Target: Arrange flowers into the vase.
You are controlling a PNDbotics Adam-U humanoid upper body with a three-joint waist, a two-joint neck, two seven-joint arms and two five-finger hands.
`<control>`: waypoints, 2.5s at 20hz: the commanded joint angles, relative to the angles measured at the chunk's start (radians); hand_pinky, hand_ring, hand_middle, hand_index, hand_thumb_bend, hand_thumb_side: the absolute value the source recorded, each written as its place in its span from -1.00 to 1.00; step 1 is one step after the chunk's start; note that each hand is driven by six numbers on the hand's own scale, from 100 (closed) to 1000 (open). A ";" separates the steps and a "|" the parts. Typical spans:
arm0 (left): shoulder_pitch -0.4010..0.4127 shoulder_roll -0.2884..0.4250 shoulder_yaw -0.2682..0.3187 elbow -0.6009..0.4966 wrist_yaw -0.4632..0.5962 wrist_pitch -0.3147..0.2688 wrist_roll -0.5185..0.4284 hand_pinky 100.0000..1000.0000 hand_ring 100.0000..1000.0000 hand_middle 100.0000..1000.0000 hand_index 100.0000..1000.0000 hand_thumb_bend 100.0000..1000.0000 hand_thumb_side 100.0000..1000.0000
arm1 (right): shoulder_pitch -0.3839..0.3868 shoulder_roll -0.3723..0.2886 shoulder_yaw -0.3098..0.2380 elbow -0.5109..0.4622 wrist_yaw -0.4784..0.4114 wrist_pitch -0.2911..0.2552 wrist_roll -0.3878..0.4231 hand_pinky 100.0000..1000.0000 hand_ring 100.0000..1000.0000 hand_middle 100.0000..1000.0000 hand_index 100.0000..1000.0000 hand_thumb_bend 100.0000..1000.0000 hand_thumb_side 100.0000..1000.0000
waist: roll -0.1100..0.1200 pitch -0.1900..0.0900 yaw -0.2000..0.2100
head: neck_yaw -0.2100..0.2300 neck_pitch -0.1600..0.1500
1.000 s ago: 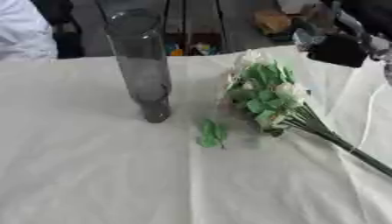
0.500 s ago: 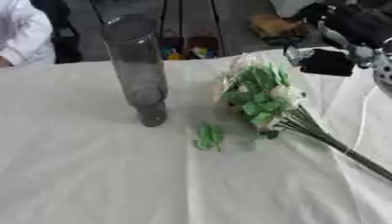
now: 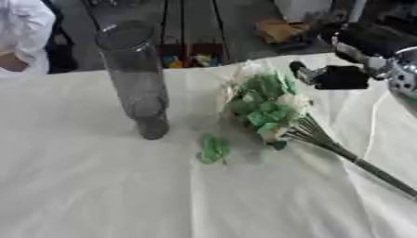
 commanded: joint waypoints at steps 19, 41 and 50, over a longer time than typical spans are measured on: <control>-0.028 0.010 -0.003 -0.018 0.007 -0.001 -0.003 0.66 0.96 0.89 0.88 -0.70 1.00 | 0.113 -0.015 -0.087 -0.112 -0.089 0.157 0.139 0.60 0.82 0.80 0.95 -0.48 0.39 | -0.005 -0.018 -0.012 | -0.013 -0.023; -0.029 -0.003 -0.003 -0.018 0.015 0.000 0.005 0.65 0.98 0.88 0.88 -0.78 1.00 | 0.173 0.086 -0.055 0.000 -0.064 0.189 0.103 0.64 0.89 0.84 0.98 -0.35 0.26 | 0.001 -0.001 -0.008 | -0.021 -0.031; -0.028 -0.008 -0.004 -0.018 0.019 0.000 0.004 0.65 0.98 0.88 0.88 -0.80 1.00 | 0.178 0.092 -0.046 0.046 -0.055 0.171 0.112 0.63 0.89 0.83 0.97 -0.36 0.23 | 0.008 0.007 -0.006 | -0.029 -0.034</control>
